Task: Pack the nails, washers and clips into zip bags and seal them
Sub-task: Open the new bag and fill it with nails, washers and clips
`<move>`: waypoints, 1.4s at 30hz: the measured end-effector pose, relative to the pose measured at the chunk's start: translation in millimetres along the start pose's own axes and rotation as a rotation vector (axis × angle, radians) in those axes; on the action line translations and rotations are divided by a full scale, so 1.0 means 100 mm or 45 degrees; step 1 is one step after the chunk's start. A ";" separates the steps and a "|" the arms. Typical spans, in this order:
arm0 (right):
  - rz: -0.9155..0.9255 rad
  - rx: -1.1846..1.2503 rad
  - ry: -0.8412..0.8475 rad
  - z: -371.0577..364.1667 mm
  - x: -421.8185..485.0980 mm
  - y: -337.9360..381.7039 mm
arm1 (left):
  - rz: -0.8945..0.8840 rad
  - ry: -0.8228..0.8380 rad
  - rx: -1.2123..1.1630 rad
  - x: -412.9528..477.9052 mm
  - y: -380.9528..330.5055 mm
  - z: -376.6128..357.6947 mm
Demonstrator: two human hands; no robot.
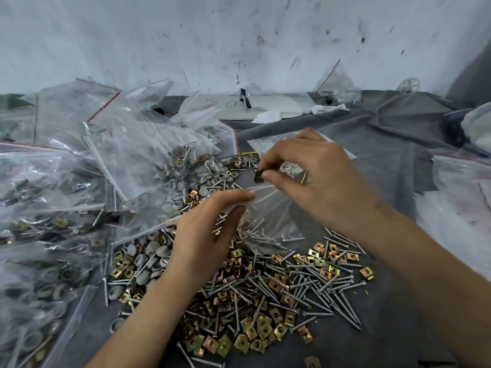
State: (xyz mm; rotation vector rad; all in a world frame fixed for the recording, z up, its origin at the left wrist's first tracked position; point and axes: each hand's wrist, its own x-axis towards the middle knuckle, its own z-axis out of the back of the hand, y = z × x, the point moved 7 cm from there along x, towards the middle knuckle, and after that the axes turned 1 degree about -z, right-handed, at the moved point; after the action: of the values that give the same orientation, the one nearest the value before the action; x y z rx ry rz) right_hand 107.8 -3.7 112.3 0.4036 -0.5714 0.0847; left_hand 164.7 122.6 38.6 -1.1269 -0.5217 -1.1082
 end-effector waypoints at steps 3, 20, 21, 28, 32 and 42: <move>0.023 -0.189 0.154 -0.08 0.03 0.00 | -0.030 -0.022 0.043 0.00 -0.01 0.02; 0.045 -0.088 -0.324 0.07 -0.16 0.01 | 0.041 -0.208 0.180 0.01 0.03 0.14; -0.008 -0.002 -0.277 0.01 -0.21 -0.03 | 0.080 -0.249 0.220 0.01 0.04 0.17; -0.450 -0.218 0.795 -0.91 -0.66 -0.47 | 0.167 -0.337 0.328 0.01 0.06 0.25; -0.442 -0.217 0.773 -0.96 -0.65 -0.50 | 0.191 -0.304 0.332 0.00 0.09 0.24; -0.600 0.203 0.555 -0.77 -0.58 -0.55 | 0.133 -0.238 0.354 0.01 0.06 0.18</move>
State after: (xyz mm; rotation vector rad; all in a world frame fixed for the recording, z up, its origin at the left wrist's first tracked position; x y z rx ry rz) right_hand 108.2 -21.9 2.8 0.6448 -0.0305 -0.2321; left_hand 174.1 138.6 44.1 -1.0051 -0.7315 -0.8157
